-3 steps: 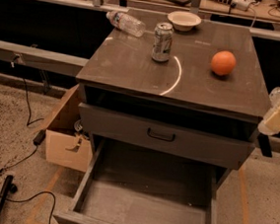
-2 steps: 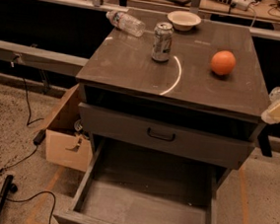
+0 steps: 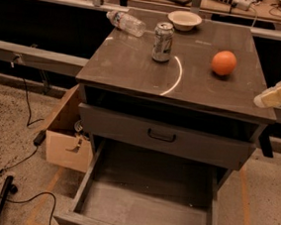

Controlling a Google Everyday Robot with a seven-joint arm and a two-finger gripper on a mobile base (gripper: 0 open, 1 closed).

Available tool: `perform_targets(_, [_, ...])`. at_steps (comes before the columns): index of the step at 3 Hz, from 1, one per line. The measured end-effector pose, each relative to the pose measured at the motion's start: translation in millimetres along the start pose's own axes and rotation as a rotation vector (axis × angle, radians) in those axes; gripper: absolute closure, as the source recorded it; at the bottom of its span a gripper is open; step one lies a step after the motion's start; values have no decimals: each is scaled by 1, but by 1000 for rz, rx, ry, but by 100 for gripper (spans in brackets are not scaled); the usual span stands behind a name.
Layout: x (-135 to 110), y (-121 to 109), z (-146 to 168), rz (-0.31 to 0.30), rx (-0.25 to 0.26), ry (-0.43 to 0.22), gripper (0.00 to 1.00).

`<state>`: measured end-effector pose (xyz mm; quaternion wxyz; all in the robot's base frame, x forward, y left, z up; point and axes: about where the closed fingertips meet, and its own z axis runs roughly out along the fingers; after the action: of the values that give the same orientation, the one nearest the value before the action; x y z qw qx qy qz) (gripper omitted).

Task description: Place orange into middle drawer

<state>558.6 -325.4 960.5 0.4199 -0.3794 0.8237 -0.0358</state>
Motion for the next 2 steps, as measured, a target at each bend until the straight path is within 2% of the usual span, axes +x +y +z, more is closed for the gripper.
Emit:
perform_targets(1, [1,3,2,1,-9,5,0])
perform_targets(2, [3,-22,38,80,56,-64,0])
